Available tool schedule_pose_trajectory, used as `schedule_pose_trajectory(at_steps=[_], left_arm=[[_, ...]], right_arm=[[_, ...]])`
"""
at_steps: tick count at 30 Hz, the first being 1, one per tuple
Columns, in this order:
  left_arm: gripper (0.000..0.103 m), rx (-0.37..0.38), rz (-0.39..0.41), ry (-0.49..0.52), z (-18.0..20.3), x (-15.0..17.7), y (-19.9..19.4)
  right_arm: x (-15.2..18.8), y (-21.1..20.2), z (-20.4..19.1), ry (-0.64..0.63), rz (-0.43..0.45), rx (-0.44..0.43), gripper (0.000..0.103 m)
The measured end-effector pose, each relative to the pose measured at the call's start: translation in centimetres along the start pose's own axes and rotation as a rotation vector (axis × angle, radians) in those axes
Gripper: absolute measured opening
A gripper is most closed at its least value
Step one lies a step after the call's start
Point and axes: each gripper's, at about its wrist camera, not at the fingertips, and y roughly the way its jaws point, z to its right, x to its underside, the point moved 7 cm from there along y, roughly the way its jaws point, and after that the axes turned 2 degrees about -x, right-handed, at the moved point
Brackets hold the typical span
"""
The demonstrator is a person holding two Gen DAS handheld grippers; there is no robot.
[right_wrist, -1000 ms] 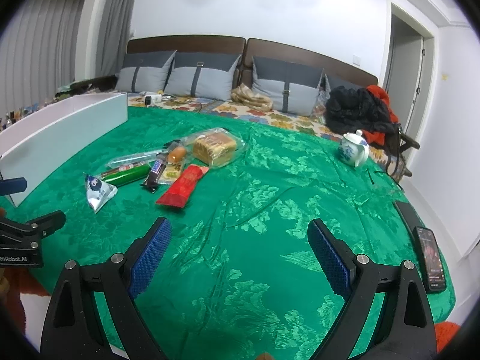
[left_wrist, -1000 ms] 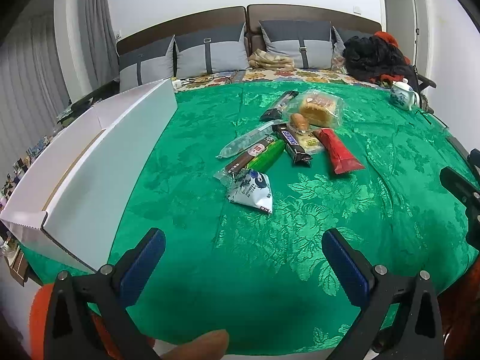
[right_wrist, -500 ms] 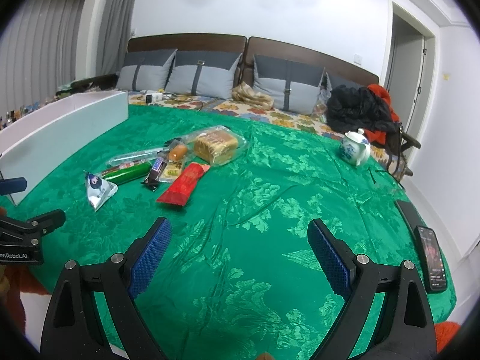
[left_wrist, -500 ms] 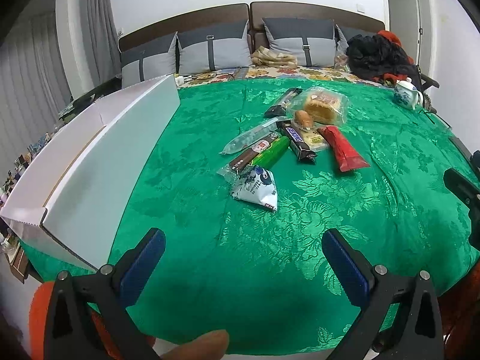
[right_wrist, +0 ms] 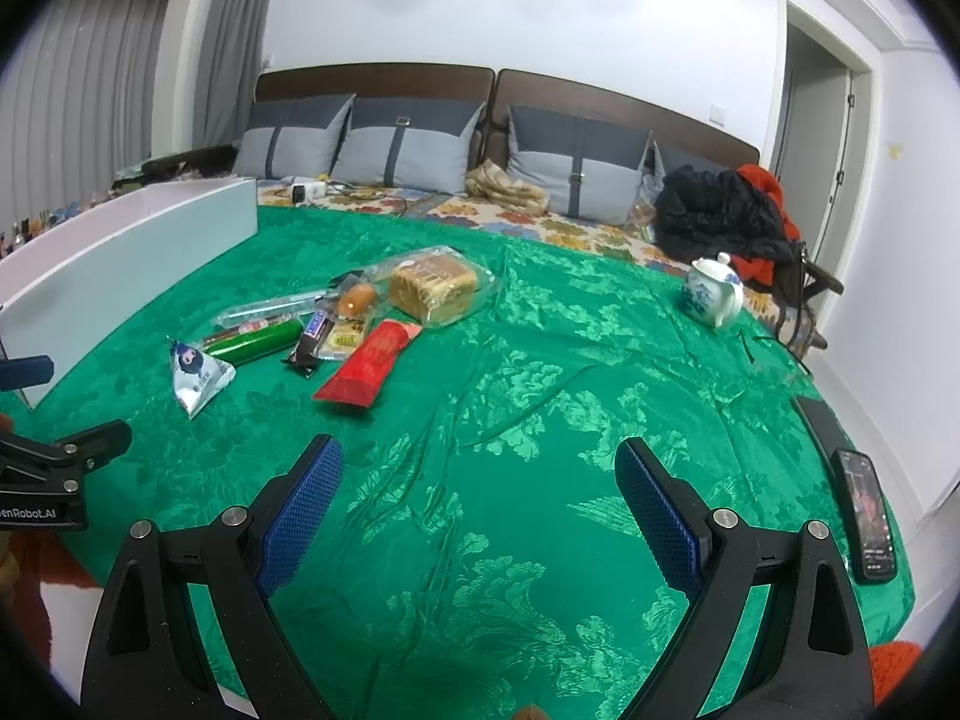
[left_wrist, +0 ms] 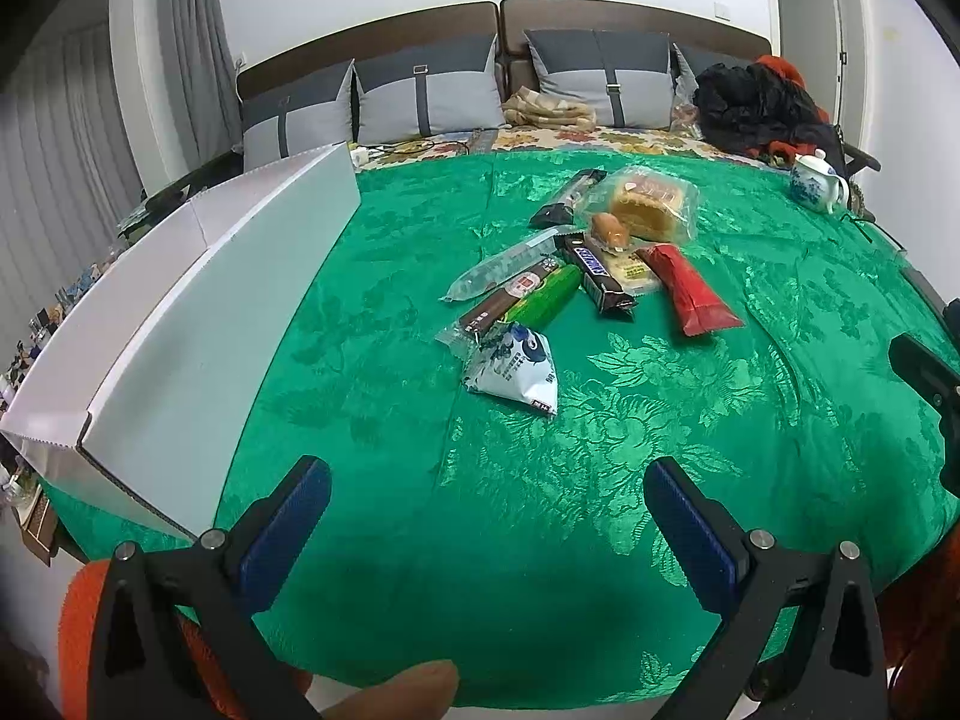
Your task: Organize snacks
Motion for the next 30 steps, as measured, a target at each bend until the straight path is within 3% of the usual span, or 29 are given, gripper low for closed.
schedule_pose_trajectory(at_steps=[30], left_arm=[[0.103, 0.006, -0.069, -0.01, -0.3, 1.0, 1.9]], right_arm=[[0.4, 1.1, 0.6, 0.033, -0.041, -0.012, 0.094]])
